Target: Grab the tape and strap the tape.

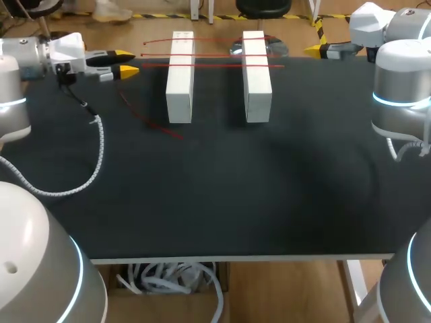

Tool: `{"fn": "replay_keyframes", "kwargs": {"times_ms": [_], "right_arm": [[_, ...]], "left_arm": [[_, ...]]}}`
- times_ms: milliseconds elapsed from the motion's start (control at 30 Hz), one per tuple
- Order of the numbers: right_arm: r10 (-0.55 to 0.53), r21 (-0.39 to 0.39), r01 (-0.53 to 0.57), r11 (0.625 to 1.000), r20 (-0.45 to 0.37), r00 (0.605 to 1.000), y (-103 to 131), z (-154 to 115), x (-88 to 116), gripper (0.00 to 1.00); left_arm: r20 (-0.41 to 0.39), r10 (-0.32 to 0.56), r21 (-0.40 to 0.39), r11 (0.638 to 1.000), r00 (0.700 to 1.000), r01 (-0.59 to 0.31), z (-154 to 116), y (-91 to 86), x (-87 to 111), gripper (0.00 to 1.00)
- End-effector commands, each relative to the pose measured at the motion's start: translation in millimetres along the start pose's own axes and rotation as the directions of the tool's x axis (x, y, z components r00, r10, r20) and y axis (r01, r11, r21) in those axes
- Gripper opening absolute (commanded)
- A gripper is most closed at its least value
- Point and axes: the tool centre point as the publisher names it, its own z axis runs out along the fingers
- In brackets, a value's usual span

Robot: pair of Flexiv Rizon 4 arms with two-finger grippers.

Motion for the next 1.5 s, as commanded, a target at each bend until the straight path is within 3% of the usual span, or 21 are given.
{"fn": "replay_keyframes", "kwargs": {"times_ms": [33,167,367,733,1000,1100,1333,1500], "right_arm": [[0.000,-0.001,0.000,1.000,-0.001,1.000,0,0,0,1.00],[0.000,-0.001,0.000,1.000,-0.001,1.000,0,0,0,1.00],[0.000,-0.001,0.000,1.000,-0.001,1.000,0,0,0,1.00],[0.000,-0.001,0.000,1.000,-0.001,1.000,0,0,0,1.00],[0.000,-0.001,0.000,1.000,-0.001,1.000,0,0,0,1.00],[0.000,-0.001,0.000,1.000,-0.001,1.000,0,0,0,1.00],[0.000,-0.001,0.000,1.000,-0.001,1.000,0,0,0,1.00],[0.000,-0.001,0.000,1.000,-0.001,1.000,0,0,0,1.00]], "left_arm": [[-0.045,0.002,0.012,1.000,0.999,-0.001,6,7.0,-11.5,0.39],[-0.060,0.008,0.012,1.000,0.998,-0.007,9,12.9,-17.5,0.30],[-0.085,0.014,0.005,1.000,0.996,-0.013,14,19.1,-25.6,0.37],[-0.121,0.016,0.007,1.000,0.992,-0.015,24,26.6,-39.8,0.36],[-0.138,0.025,-0.006,1.000,0.990,-0.026,30,39.1,-48.9,0.33],[-0.130,0.019,-0.013,1.000,0.991,-0.021,32,42.7,-53.3,0.25],[-0.137,0.009,-0.003,1.000,0.991,-0.009,35,43.8,-56.2,0.38],[-0.144,0.011,-0.001,1.000,0.989,-0.012,36,44.5,-54.8,0.32]]}}
